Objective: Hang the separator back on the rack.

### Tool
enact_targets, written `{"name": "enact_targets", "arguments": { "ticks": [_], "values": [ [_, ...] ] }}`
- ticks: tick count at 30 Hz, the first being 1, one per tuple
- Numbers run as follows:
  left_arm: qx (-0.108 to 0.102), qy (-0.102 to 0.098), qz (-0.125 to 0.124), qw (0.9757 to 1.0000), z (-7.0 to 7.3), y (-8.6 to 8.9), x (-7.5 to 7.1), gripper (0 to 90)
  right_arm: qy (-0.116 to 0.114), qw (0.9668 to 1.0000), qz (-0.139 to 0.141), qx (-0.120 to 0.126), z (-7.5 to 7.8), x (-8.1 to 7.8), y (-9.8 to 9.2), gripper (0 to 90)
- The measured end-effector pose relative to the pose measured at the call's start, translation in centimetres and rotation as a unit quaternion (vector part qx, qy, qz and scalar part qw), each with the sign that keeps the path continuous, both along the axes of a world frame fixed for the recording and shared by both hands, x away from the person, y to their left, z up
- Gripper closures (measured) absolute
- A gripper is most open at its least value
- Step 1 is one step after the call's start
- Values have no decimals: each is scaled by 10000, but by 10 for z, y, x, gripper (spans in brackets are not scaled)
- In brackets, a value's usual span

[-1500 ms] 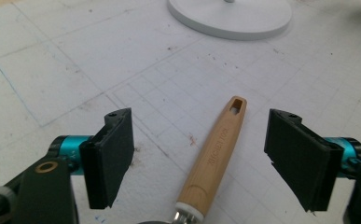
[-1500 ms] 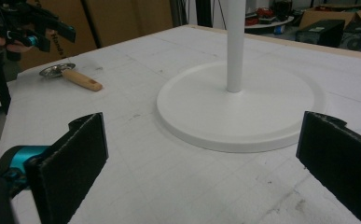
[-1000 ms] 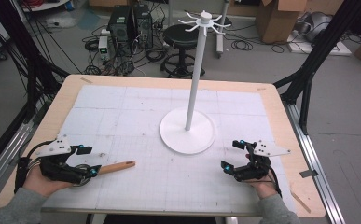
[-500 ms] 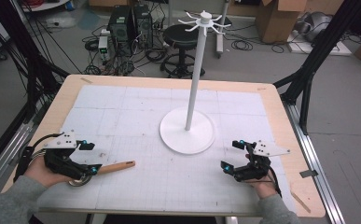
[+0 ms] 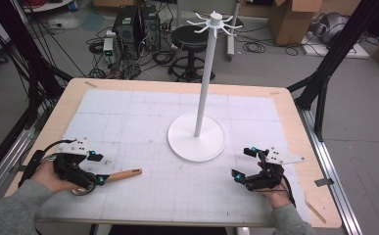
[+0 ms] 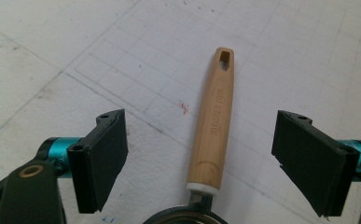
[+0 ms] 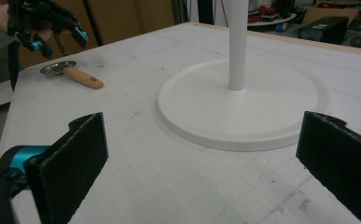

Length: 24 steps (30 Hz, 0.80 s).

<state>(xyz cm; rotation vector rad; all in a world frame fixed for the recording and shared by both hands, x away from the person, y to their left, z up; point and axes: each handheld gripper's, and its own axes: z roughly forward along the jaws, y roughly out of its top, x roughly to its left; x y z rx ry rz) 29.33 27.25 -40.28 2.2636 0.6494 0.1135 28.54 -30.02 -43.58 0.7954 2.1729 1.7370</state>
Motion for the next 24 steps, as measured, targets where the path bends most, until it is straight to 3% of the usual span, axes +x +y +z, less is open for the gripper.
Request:
{"name": "enact_targets", "arguments": {
  "ticks": [2, 8, 24],
  "values": [
    [30, 42, -62, 10000, -1, -3, 0, 252, 12, 10000, 11, -17, 0, 0, 0, 12],
    [396, 86, -284, 9988, -2, -10, 3, 285, 9, 10000, 17, -17, -1, 1, 1, 12],
    [595, 343, -668, 9954, -10, -9, 11, 410, -11, 10000, 32, -22, -1, 1, 1, 12]
  ]
}}
